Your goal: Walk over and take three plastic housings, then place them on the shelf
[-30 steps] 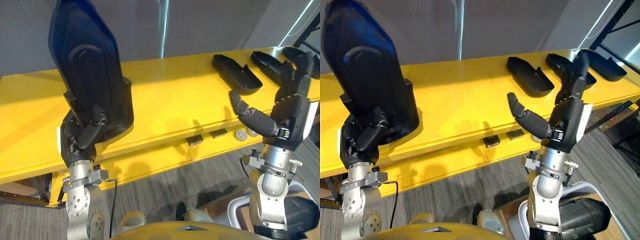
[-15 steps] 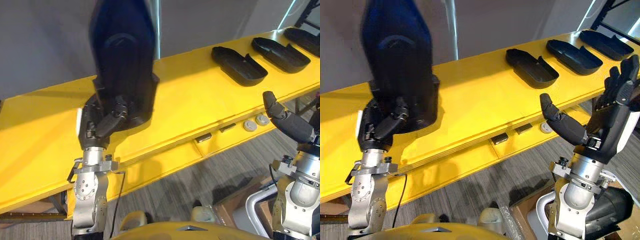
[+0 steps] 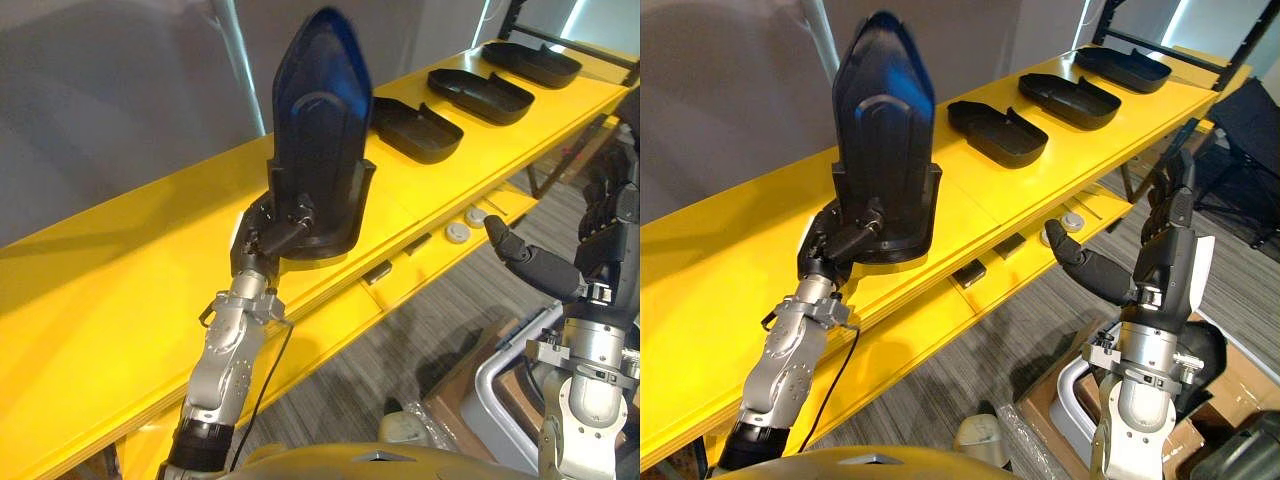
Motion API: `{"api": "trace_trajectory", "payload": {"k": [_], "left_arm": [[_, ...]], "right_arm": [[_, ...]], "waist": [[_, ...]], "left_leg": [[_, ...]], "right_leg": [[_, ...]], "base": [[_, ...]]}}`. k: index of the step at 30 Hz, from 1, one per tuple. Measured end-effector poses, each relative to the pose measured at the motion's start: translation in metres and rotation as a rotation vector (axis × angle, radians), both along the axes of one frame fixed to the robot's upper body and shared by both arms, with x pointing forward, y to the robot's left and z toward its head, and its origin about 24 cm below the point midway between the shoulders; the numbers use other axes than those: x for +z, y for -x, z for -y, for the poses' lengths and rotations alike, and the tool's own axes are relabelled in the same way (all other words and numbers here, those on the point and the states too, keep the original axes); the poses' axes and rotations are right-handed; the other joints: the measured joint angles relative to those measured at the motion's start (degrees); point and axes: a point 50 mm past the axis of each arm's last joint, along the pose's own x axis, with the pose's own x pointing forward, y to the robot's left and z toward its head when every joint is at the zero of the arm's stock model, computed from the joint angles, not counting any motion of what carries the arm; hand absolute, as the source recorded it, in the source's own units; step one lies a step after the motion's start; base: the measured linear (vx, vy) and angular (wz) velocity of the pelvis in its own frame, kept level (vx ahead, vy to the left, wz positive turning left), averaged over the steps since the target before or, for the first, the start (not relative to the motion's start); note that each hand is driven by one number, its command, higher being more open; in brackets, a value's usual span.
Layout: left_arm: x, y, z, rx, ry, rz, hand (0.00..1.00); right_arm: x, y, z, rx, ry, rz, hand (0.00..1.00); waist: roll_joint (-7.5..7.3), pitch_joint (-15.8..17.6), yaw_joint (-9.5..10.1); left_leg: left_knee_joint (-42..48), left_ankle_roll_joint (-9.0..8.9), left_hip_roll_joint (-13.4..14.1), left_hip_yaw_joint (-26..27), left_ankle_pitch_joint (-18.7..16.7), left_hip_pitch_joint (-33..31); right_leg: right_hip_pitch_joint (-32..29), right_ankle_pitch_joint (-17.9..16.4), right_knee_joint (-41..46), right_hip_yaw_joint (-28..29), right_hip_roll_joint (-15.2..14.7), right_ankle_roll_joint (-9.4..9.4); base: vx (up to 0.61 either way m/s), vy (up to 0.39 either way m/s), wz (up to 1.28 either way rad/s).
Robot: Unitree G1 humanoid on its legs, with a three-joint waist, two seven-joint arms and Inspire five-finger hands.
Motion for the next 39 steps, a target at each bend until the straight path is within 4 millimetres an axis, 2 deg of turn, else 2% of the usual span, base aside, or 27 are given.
{"api": "trace_trajectory", "payload": {"k": [5, 8, 14, 17, 20, 21, 39], "left_arm": [[-0.019, -0.009, -0.001, 0.059, 0.044, -0.135, 0.0], [-0.02, -0.021, 0.0, 0.092, 0.055, -0.165, 0.0], [-0.022, -0.051, -0.011, 0.182, 0.101, -0.252, 0.0], [-0.023, -0.059, -0.019, 0.214, 0.116, -0.284, 0.0], [-0.025, -0.065, -0.02, 0.228, 0.116, -0.314, 0.0], [-0.025, -0.066, -0.02, 0.227, 0.117, -0.321, 1.0], [-0.028, -0.077, -0.018, 0.244, 0.065, -0.398, 1.0]], "right_arm": [[-0.002, -0.003, -0.005, 0.055, 0.007, -0.024, 1.0], [-0.006, -0.007, -0.011, 0.099, 0.005, -0.043, 1.0], [-0.008, -0.011, -0.023, 0.195, 0.02, -0.063, 1.0], [-0.008, -0.012, -0.024, 0.216, 0.03, -0.071, 1.0], [-0.01, -0.012, -0.023, 0.22, 0.01, -0.074, 1.0], [-0.01, -0.012, -0.023, 0.218, 0.006, -0.075, 1.0], [-0.018, -0.016, -0.025, 0.2, -0.057, -0.1, 1.0]], "waist": [[-0.13, -0.1, -0.9], [-0.5, -0.8, -1.24], [-0.74, -2.5, -2.58], [-0.62, -2.9, -3.72], [-0.52, -3.3, -3.88], [-0.51, -3.4, -3.87], [-0.97, -3.6, -4.06]], "left_leg": [[-1.0, -0.09, 0.0, 2.1, 0.1, 1.5], [-1.3, -0.12, 0.0, 2.7, 0.1, 1.8], [-2.5, -0.32, 0.0, 4.1, 0.3, 2.9], [-3.5, -0.39, -0.2, 4.4, 0.7, 3.5], [-4.9, -0.51, -0.3, 4.6, 1.5, 4.1], [-5.1, -0.55, -0.3, 4.5, 1.7, 4.2], [-12.0, -0.67, -1.2, 2.1, 6.8, 6.0]], "right_leg": [[-0.1, 0.0, 0.1, 1.8, 0.3, 0.06], [-0.3, 0.1, 0.1, 2.4, 0.4, 0.07], [-0.8, 0.1, 0.2, 3.9, 0.8, 0.1], [-0.8, 0.1, 0.2, 4.4, 0.9, 0.1], [-0.8, 0.1, 0.2, 4.4, 1.0, 0.09], [-0.8, 0.1, 0.2, 4.4, 1.0, 0.09], [0.2, 1.0, -1.2, 1.8, 1.0, -0.11]], "base": [[-0.02, 0.004, -0.18], [-0.01, 0.0, -0.1], [-0.01, -0.006, -0.13], [-0.01, -0.016, -0.08], [-0.02, -0.034, -0.02], [-0.03, -0.04, 0.02], [-0.03, -0.035, 0.07]]}}
